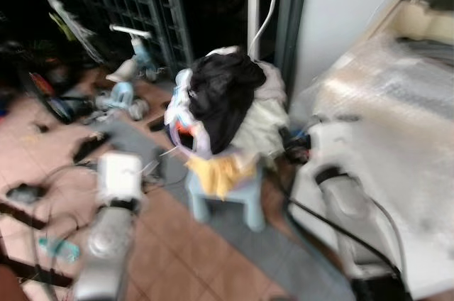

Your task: Clothes washing

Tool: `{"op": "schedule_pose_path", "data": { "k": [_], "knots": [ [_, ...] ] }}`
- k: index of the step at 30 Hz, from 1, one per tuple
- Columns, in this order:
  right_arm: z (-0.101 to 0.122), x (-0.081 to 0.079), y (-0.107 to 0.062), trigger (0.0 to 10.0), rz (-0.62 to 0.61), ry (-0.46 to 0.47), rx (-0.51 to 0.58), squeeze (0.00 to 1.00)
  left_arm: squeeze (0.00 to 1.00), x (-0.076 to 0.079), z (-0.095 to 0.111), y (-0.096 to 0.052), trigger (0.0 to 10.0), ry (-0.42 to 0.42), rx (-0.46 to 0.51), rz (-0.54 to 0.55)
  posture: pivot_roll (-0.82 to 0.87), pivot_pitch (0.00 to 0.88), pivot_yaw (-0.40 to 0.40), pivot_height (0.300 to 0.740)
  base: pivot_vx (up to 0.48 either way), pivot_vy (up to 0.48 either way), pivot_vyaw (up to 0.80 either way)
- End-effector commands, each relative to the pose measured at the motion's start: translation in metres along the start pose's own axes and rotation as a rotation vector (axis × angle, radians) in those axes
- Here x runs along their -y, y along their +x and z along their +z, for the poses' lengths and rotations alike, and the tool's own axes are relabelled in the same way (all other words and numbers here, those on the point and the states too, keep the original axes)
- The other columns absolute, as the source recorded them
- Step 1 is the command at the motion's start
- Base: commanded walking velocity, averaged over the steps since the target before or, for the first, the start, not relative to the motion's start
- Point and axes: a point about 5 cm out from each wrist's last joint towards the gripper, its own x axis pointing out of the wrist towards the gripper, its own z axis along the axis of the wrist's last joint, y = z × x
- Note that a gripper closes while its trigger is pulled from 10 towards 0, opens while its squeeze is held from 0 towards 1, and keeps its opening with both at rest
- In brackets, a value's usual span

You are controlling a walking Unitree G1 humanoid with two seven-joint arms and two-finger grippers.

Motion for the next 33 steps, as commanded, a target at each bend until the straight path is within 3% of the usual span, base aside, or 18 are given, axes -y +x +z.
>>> {"op": "schedule_pose_path", "data": {
  "k": [1,11,20,23,31,32,33],
  "knots": [
    [0.01,-0.015,0.008,10.0,0.048,0.027,0.038,0.0,0.0,-0.017,-0.001,-0.003,10.0,0.039,-0.01,0.041,0.0,0.036,0.062,0.74,0.461,0.0,0.42],
    [-0.001,-0.018,0.012,10.0,0.08,0.036,-0.004,0.0,0.0,-0.01,-0.002,-0.003,10.0,0.005,-0.03,0.046,0.01,0.031,0.025,0.74,0.405,0.176,0.0],
    [0.002,-0.025,0.023,10.0,0.126,0.038,0.009,0.0,0.0,-0.011,-0.006,-0.005,10.0,-0.002,-0.069,0.054,0.01,0.045,0.032,0.74,0.0,0.466,0.0],
    [0.004,-0.028,0.027,10.0,0.152,0.022,0.0,0.0,0.0,-0.01,-0.006,-0.004,10.0,0.003,-0.07,0.05,0.02,0.054,0.02,0.74,0.0,0.0,0.0],
    [-0.008,-0.048,0.047,10.0,0.152,-0.034,-0.133,0.0,0.0,-0.006,0.0,-0.004,10.0,0.014,-0.052,0.019,0.03,0.068,0.028,0.74,0.0,0.0,0.0],
    [-0.013,-0.048,0.05,2.6,0.147,-0.043,-0.173,0.0,0.0,-0.006,0.0,-0.005,10.0,0.015,-0.053,0.023,0.04,0.07,0.024,0.74,0.0,0.0,0.0],
    [-0.018,-0.049,0.053,0.0,0.137,-0.042,-0.215,0.0,0.0,-0.006,0.0,-0.006,10.0,0.02,-0.053,0.024,0.05,0.071,0.02,0.74,0.0,0.0,0.0]
  ]
}}
